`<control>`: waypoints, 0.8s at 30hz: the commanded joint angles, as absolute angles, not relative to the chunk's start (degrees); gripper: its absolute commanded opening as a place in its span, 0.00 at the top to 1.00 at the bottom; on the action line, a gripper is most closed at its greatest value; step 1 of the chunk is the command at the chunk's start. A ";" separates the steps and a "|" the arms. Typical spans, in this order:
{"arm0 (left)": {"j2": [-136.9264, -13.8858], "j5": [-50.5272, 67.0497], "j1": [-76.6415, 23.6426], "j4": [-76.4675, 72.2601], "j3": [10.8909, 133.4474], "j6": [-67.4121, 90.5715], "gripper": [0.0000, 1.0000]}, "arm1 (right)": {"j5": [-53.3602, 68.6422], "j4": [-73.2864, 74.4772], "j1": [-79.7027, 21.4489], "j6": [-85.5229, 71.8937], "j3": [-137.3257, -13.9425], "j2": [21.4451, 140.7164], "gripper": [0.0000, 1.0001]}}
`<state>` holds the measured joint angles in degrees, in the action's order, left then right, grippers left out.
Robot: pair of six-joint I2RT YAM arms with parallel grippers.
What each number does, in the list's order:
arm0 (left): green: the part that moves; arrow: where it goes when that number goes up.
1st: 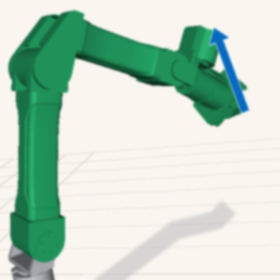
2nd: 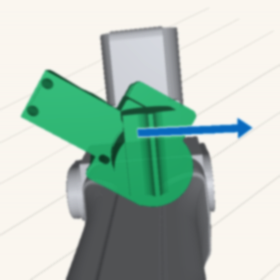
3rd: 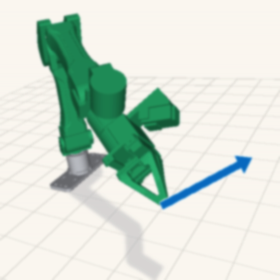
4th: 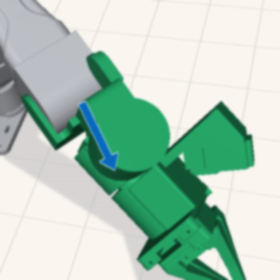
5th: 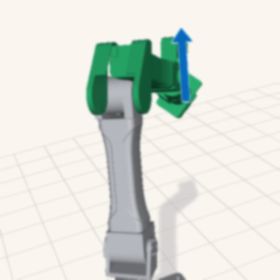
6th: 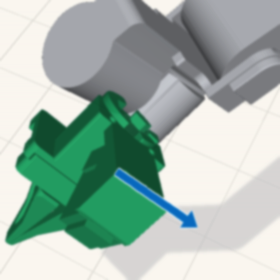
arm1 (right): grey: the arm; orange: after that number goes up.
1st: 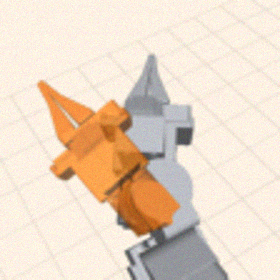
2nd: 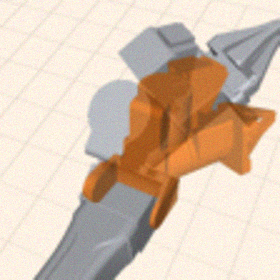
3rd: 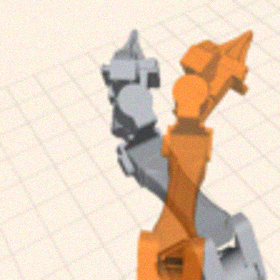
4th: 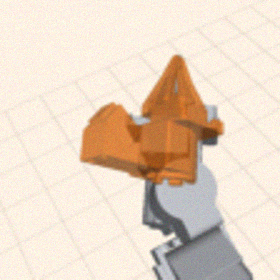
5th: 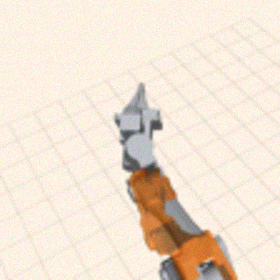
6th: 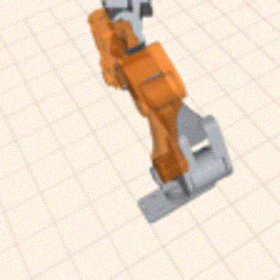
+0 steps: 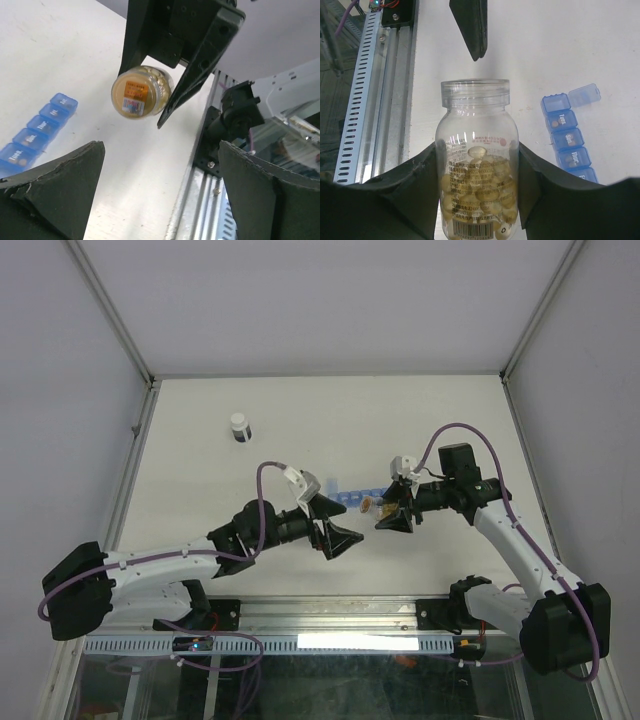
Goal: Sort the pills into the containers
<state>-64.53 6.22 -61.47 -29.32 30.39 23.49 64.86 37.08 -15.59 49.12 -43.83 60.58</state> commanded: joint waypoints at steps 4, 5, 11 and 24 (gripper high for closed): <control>-60.14 13.99 -61.70 -40.65 25.53 -1.54 0.01 | 66.95 35.32 -15.43 49.87 -46.00 60.05 1.00; -60.49 15.11 -61.70 -39.98 25.65 -5.69 0.01 | 66.97 35.40 -15.31 50.04 -45.95 60.03 1.00; -64.22 17.03 -59.42 -39.93 27.04 -19.55 0.01 | 67.39 36.06 -15.24 50.86 -45.92 59.94 1.00; -75.43 36.32 -49.58 -45.42 35.12 -9.20 0.17 | 67.49 36.50 -15.21 51.68 -45.90 60.29 1.00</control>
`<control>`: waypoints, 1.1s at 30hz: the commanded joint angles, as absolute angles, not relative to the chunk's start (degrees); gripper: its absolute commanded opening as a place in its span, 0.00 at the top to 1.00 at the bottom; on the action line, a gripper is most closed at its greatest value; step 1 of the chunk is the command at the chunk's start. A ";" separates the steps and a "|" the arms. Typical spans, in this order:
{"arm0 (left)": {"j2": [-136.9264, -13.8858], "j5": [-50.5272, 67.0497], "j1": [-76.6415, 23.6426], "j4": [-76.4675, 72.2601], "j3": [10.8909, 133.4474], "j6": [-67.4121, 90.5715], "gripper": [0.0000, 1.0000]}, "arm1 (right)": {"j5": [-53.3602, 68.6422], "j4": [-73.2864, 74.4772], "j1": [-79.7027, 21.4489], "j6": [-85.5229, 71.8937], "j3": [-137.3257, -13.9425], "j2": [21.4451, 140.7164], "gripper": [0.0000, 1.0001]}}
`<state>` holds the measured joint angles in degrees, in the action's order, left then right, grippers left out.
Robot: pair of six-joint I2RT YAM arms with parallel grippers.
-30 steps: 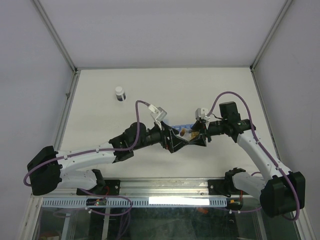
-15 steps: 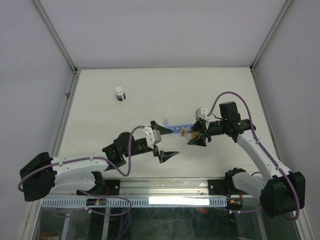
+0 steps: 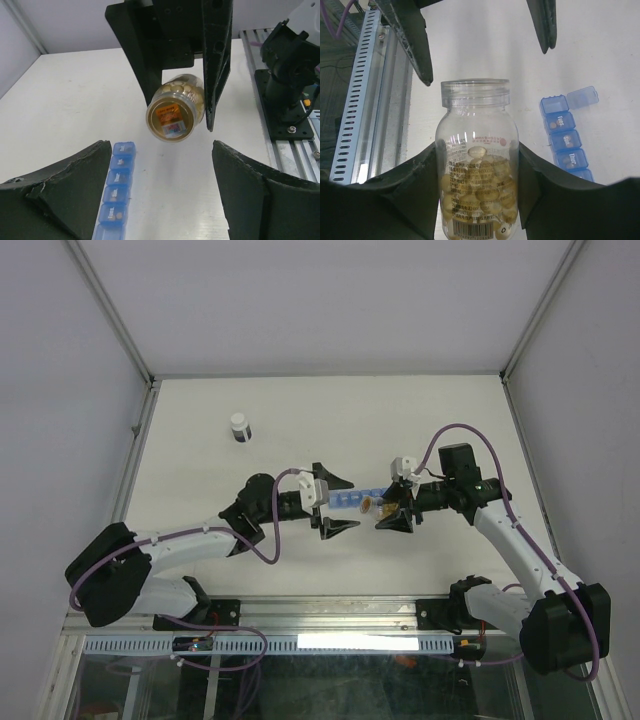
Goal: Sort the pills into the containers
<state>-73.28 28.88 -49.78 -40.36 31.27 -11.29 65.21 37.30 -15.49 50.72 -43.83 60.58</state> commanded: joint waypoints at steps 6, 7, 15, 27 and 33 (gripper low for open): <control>-79.56 36.14 -49.57 -46.57 38.00 -6.66 0.24 | 67.50 36.76 -15.21 51.77 -46.03 60.55 1.00; -79.99 35.80 -49.59 -46.57 38.55 -6.41 0.24 | 67.56 36.86 -15.21 51.84 -46.01 60.56 1.00; -81.06 35.59 -49.61 -48.06 39.27 -3.95 0.32 | 67.59 37.05 -15.25 52.04 -46.14 60.56 1.00; -84.03 36.83 -49.58 -49.33 40.42 0.48 0.45 | 67.60 37.24 -15.21 52.12 -46.18 60.64 1.00; -84.91 36.61 -49.57 -48.44 40.96 2.52 0.60 | 67.56 37.27 -15.21 52.17 -46.21 60.73 1.00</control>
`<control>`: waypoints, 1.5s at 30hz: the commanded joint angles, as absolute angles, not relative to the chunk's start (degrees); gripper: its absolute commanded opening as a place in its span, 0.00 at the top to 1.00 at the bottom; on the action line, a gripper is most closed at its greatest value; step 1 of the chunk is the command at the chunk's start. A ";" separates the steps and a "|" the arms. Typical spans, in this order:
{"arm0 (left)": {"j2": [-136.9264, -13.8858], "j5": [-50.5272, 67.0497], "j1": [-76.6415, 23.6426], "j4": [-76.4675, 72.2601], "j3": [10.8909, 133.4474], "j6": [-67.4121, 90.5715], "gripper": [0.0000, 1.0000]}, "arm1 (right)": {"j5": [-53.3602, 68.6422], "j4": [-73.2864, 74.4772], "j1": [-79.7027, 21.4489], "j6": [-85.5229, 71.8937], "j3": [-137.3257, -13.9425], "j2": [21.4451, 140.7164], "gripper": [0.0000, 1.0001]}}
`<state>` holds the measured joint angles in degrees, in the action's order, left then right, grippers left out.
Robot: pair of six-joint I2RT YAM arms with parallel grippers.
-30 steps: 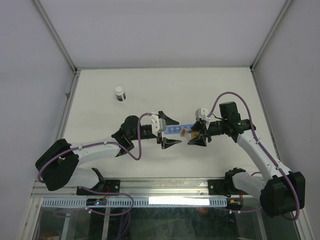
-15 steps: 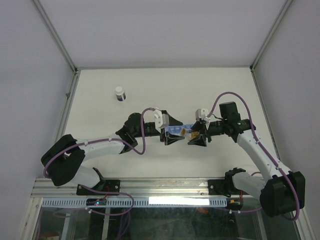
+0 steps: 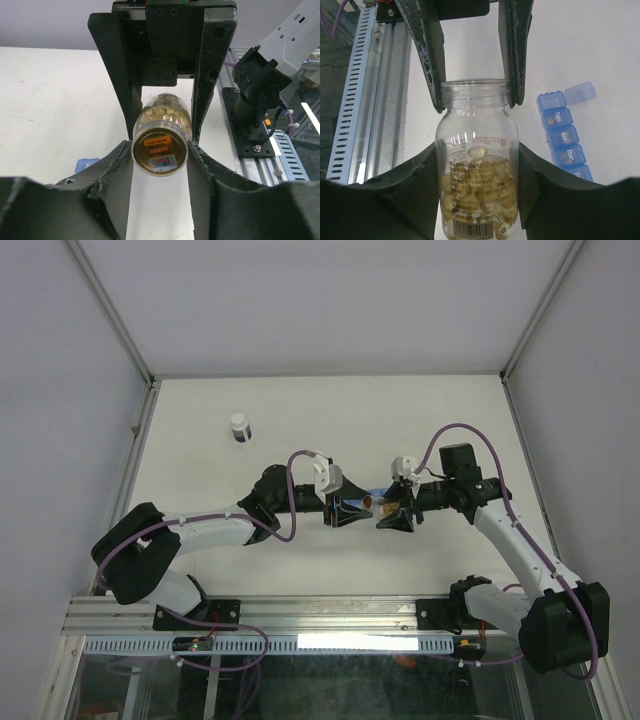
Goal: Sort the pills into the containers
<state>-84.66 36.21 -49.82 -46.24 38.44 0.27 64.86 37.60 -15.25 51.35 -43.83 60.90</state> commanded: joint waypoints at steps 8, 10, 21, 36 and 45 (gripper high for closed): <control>-83.58 33.57 -49.69 -48.61 40.33 12.64 0.86 | 67.19 37.26 -15.26 52.16 -46.27 60.86 1.00; -82.91 31.35 -49.66 -48.46 39.98 17.42 0.96 | 66.86 37.21 -15.21 51.97 -46.40 61.06 1.00; -75.48 -0.41 -58.89 -22.74 45.09 40.37 0.92 | 66.01 36.68 -15.21 51.13 -46.49 61.57 1.00; -71.32 0.09 -59.50 -25.48 42.33 37.03 0.01 | 66.73 36.61 -14.74 50.75 -46.47 61.30 1.00; -66.28 14.14 -59.33 -47.23 30.36 23.03 0.01 | 67.01 36.81 -14.68 50.88 -46.38 61.35 1.00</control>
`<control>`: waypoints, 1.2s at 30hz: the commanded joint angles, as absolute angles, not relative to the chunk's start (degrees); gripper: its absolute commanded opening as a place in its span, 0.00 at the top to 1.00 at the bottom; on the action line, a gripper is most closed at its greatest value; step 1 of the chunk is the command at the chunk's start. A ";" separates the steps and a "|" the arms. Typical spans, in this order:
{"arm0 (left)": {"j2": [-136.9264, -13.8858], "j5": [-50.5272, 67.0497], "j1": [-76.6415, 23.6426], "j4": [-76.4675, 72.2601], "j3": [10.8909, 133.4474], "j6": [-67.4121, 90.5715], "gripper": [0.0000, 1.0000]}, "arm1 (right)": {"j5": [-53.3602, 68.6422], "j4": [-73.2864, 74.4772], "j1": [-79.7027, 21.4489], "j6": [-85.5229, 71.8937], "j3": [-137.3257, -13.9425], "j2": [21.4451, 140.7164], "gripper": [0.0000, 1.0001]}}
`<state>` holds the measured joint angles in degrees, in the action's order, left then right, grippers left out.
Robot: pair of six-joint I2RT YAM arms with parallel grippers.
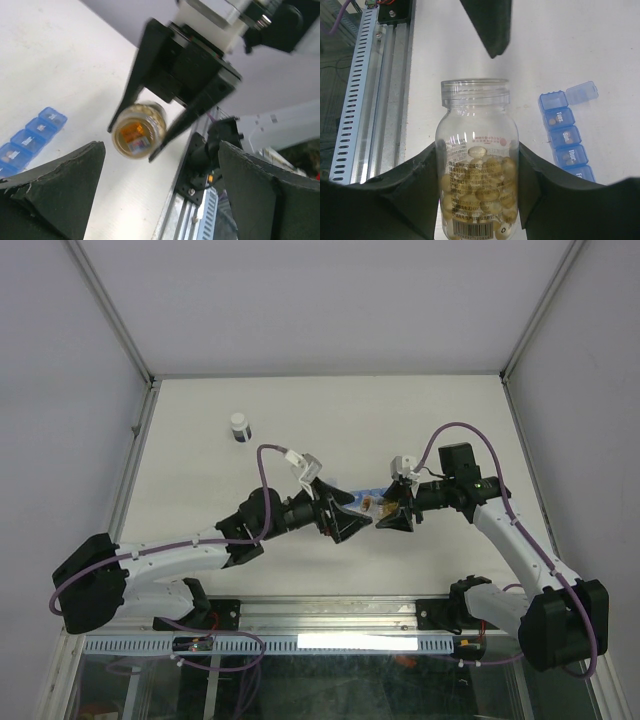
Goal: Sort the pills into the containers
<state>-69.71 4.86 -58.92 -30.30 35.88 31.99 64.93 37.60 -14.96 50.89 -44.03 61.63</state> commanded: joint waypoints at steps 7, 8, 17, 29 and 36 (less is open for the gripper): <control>-66.02 24.06 -58.10 -48.66 29.51 5.88 0.01 | 67.39 37.24 -14.59 51.23 -46.40 61.26 1.00; -66.27 25.59 -57.76 -47.40 29.98 1.91 0.01 | 67.49 37.32 -14.60 51.38 -46.45 61.26 1.00; -72.51 32.67 -53.42 -42.81 34.34 -16.51 0.12 | 67.73 37.88 -14.62 51.95 -46.48 61.27 1.00; -78.67 36.65 -51.24 -39.30 40.05 -16.25 0.30 | 68.03 38.92 -14.72 53.00 -46.93 61.79 1.00; -80.44 36.11 -51.27 -38.59 41.52 -16.17 0.38 | 68.05 39.11 -14.77 53.17 -46.93 61.90 1.00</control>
